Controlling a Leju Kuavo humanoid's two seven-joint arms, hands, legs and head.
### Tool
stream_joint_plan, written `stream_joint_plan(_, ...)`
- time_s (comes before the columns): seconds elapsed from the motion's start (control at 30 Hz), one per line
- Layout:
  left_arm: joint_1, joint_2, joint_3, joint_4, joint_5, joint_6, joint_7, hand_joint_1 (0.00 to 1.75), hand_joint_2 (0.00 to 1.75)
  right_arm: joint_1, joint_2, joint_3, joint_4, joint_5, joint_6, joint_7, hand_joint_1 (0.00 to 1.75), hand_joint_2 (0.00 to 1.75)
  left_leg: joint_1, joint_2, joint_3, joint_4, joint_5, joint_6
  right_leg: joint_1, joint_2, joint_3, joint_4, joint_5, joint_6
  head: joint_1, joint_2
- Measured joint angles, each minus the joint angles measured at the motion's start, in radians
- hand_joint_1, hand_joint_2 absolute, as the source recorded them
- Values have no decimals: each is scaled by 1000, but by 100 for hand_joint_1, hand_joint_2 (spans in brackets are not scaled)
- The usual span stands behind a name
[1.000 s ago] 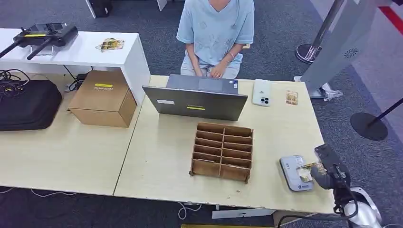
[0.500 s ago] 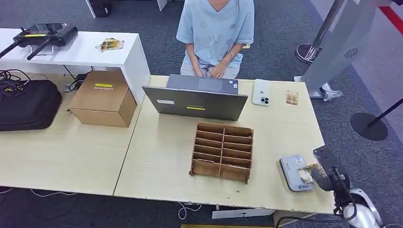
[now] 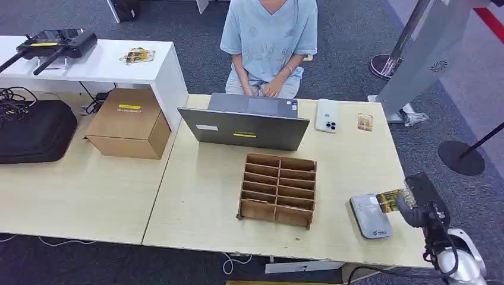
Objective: Pass the card to the sensor for recognition and then transmit it.
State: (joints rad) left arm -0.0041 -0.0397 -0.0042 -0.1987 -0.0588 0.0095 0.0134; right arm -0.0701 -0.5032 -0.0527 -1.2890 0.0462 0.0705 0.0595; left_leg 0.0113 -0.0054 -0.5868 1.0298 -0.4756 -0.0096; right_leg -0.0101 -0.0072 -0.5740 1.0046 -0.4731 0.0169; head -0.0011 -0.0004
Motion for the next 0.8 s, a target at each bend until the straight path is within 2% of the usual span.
stream_joint_plan(0.23,-1,-2,-24,0,-43,6,9,0,0,-74,-9,-7,-56,102,-90,-69,175,175,0,0,0,0,0,0,0,0,0,0,0,0,0,0)
stream_joint_plan(0.4,-2,-4,-39,0,-52,2,9,0,0,-112,-25,-7,-88,190,-129,-100,175,175,0,0,0,0,0,0,0,0,0,0,0,0,0,0)
stream_joint_plan(0.53,-4,-4,-48,0,-66,0,9,0,0,-153,-36,-4,-98,282,-180,-106,175,175,0,0,0,0,0,0,0,0,0,0,0,0,0,0)
stream_joint_plan(0.63,-6,-4,-62,0,-80,0,4,0,0,-187,-45,5,-102,380,-246,-114,175,175,0,0,0,0,0,0,0,0,0,0,0,0,0,0)
stream_joint_plan(0.8,-59,-7,-89,0,-103,-11,8,0,0,-298,-81,27,-138,558,-315,-93,175,175,0,-1,0,0,2,-1,-1,-1,-1,2,1,-1,0,0)
